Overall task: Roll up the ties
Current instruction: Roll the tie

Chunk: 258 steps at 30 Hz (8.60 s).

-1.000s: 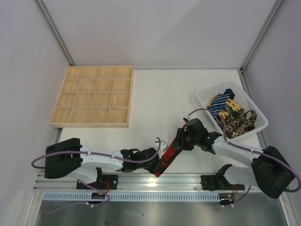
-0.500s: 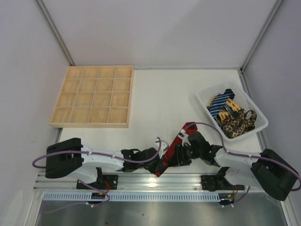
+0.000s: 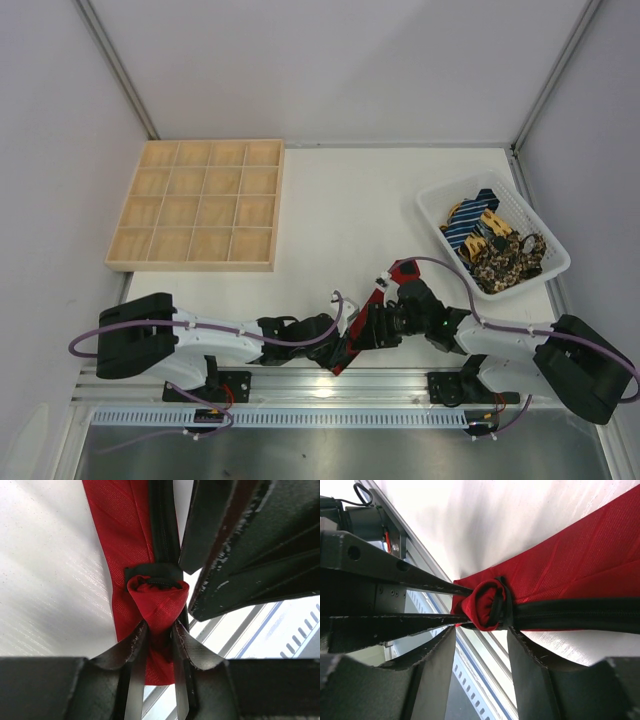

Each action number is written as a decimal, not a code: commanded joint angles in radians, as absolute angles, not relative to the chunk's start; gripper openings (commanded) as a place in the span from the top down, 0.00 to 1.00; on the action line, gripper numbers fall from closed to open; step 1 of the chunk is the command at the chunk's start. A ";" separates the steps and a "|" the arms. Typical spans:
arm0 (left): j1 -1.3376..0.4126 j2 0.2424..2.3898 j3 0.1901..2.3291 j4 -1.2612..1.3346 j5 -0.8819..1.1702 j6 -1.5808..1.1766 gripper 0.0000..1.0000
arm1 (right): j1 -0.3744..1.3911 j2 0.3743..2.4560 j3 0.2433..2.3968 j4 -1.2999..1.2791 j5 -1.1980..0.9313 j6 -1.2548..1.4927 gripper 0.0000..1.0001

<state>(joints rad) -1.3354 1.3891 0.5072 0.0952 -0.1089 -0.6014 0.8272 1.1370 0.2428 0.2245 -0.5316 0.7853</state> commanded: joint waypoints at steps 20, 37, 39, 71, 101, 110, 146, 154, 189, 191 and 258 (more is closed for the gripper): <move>-1.342 1.373 0.491 0.146 -0.115 -0.604 0.67 | 0.831 1.344 0.270 0.449 -0.571 0.785 0.76; -1.263 0.936 0.362 -0.183 -0.167 -1.104 0.31 | 0.830 1.331 0.171 0.474 -0.276 0.773 1.00; -1.255 0.856 0.300 -0.153 -0.140 -1.169 0.29 | 0.831 1.336 0.149 0.532 -0.230 0.793 1.00; -1.180 1.114 0.274 -0.025 -0.192 -1.911 0.45 | 0.831 1.417 0.179 0.623 -0.247 0.801 1.00; -1.247 1.261 0.288 -0.081 -0.276 -1.987 0.50 | 0.831 1.414 0.158 0.646 -0.255 0.810 1.00; -1.252 1.249 0.288 -0.124 -0.305 -1.991 0.51 | 0.833 1.417 0.158 0.653 -0.261 0.815 1.00; -1.252 1.325 0.291 -0.170 -0.350 -1.993 0.55 | 0.833 1.402 0.153 0.638 -0.264 0.816 1.00; -1.250 1.315 0.311 -0.190 -0.426 -1.864 0.77 | 0.834 1.425 0.181 0.615 -0.285 0.807 1.00; -1.256 1.233 0.703 -0.581 -0.518 -1.049 1.00 | 0.934 1.439 0.469 0.135 -0.218 0.637 0.78; -1.258 1.232 0.718 -0.586 -0.519 -1.045 0.99 | 0.937 1.443 0.472 0.130 -0.216 0.635 0.77; -1.261 1.341 0.890 -0.618 -0.472 -1.031 1.00 | 0.959 1.534 0.640 0.259 -0.287 0.584 0.93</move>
